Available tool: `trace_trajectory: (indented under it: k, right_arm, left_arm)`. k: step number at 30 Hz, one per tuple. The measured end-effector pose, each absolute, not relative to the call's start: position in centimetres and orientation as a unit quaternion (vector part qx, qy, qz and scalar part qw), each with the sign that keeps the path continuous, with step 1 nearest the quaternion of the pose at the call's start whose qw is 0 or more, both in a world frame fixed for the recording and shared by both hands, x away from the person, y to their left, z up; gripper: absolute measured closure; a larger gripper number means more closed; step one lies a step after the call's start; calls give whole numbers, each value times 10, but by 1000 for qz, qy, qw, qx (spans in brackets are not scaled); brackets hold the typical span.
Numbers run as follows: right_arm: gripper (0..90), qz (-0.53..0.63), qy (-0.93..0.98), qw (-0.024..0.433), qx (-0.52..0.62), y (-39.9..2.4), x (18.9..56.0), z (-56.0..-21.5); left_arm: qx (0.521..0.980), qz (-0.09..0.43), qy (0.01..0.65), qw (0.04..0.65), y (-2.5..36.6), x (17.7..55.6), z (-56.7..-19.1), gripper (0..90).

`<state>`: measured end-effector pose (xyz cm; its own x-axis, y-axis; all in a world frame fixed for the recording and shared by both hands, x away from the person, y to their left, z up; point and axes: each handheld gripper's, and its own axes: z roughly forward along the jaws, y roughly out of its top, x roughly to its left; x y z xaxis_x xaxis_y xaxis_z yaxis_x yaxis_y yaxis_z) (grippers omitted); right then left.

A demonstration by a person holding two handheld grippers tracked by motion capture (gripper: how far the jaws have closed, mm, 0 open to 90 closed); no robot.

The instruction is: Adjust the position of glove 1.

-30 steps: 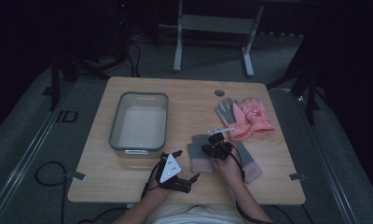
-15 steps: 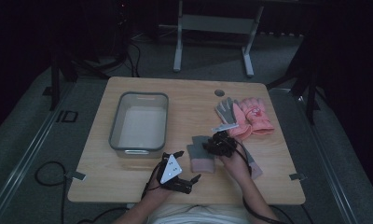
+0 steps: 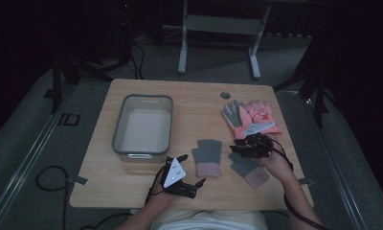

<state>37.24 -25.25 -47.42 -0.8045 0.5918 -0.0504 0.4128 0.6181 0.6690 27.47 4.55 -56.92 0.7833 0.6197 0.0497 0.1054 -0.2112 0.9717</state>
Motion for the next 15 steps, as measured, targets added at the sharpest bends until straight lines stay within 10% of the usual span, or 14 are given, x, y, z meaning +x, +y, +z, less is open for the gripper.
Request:
trace_trajectory:
  k: [15]
  right_arm:
    - [608, 272, 903, 118, 311, -301, 360, -522]
  left_arm:
    - [746, 223, 243, 579, 45, 275, -569, 0]
